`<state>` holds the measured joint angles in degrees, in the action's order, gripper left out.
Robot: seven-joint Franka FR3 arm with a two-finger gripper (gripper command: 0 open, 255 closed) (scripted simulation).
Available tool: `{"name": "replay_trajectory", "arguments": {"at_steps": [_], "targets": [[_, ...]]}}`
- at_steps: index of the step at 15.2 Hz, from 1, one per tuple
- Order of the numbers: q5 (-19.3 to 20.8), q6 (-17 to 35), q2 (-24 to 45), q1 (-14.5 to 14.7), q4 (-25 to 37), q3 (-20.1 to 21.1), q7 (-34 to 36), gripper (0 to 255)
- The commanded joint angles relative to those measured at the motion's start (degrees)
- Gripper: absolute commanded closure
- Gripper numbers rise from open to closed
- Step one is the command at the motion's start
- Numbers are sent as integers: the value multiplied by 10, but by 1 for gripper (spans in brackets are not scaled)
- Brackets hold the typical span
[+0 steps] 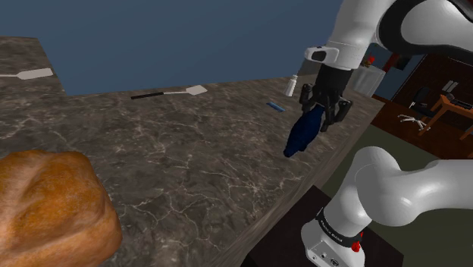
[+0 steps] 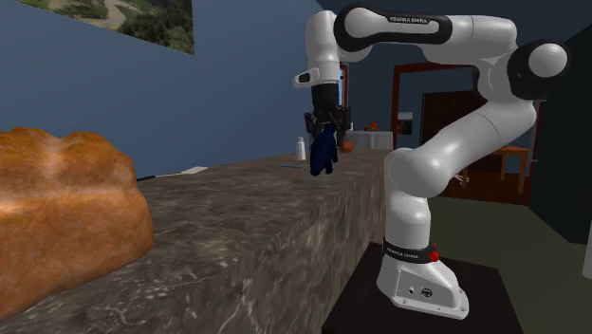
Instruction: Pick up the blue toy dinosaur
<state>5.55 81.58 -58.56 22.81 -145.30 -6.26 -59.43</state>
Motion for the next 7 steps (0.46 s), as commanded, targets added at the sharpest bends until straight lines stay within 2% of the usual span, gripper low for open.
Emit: {"name": "replay_trajectory", "arguments": {"at_steps": [1, 7], "targets": [[-2, -15, 6, 1, 21, 2, 0, 255], [-4, -41, 19, 2, 60, 4, -1, 255]]}}
